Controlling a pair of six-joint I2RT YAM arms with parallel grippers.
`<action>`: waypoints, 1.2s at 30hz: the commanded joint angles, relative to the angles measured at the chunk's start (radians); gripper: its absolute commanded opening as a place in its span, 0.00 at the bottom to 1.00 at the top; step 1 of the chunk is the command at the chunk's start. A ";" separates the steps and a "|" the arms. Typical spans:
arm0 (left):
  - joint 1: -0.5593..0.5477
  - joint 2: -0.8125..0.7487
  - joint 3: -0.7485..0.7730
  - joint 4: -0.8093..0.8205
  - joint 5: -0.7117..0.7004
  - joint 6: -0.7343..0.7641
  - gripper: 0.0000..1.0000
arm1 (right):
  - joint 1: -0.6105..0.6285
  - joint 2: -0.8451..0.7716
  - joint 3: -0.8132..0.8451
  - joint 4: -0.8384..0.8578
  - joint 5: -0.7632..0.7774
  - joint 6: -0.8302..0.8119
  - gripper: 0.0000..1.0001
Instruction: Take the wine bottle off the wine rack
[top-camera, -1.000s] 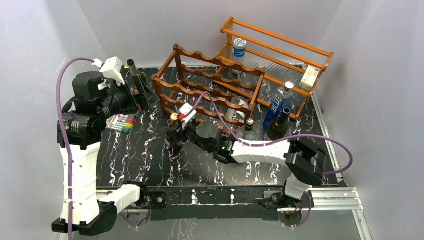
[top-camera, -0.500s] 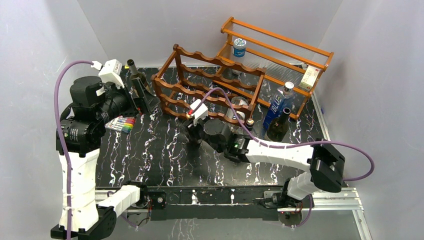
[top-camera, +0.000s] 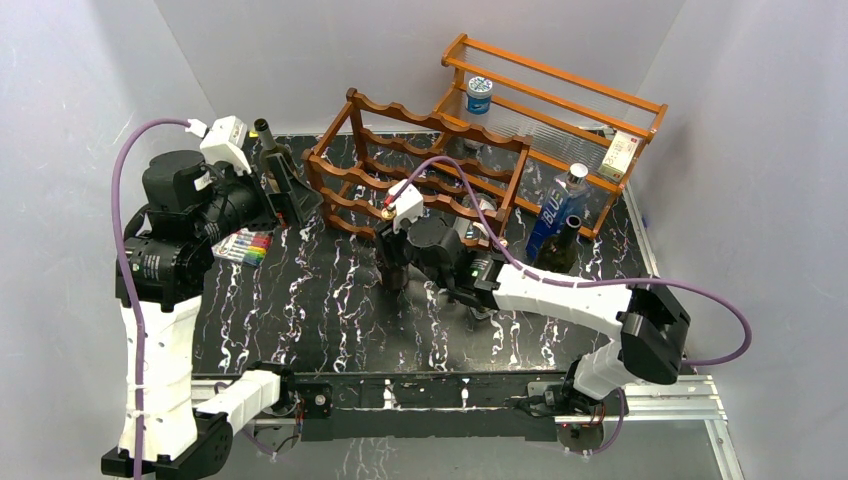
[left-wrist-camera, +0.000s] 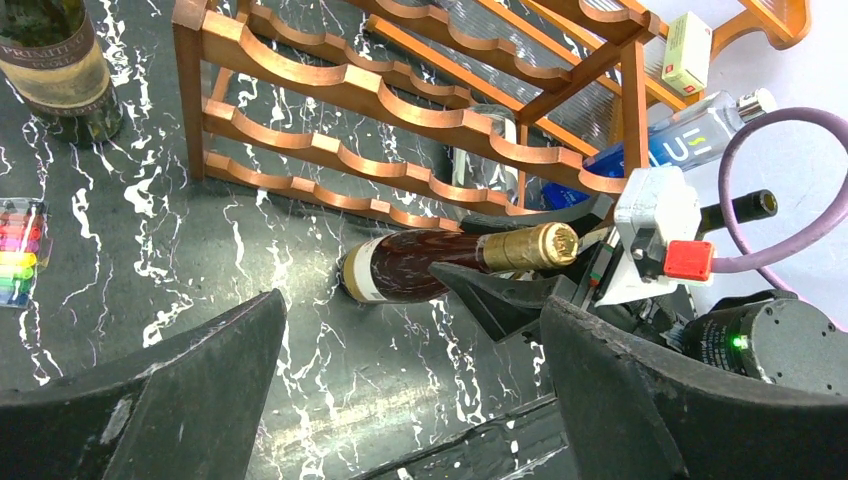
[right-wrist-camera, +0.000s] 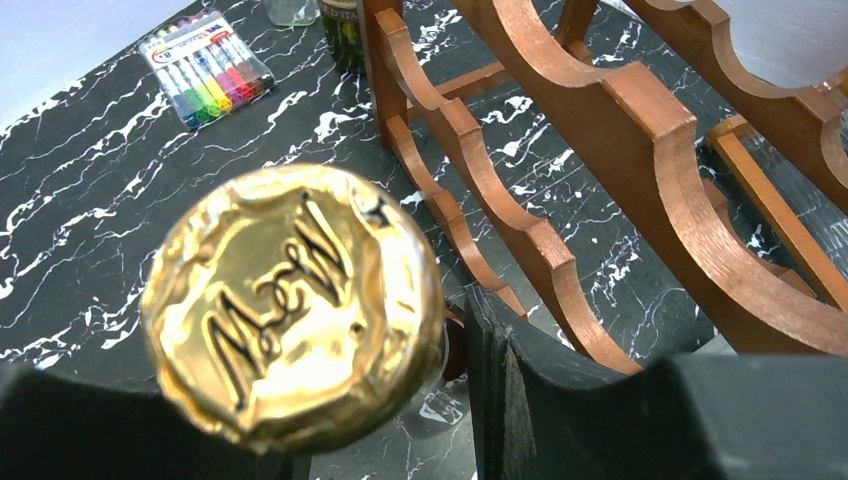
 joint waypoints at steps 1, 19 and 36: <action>-0.006 -0.016 -0.003 0.021 0.019 0.013 0.98 | -0.004 0.024 0.085 0.029 -0.021 -0.038 0.18; -0.006 -0.045 -0.044 0.090 0.022 0.023 0.98 | -0.004 0.014 0.180 -0.096 -0.053 -0.048 0.90; -0.029 0.142 0.015 0.444 0.136 0.253 0.98 | -0.225 -0.126 0.612 -0.544 0.190 -0.120 0.98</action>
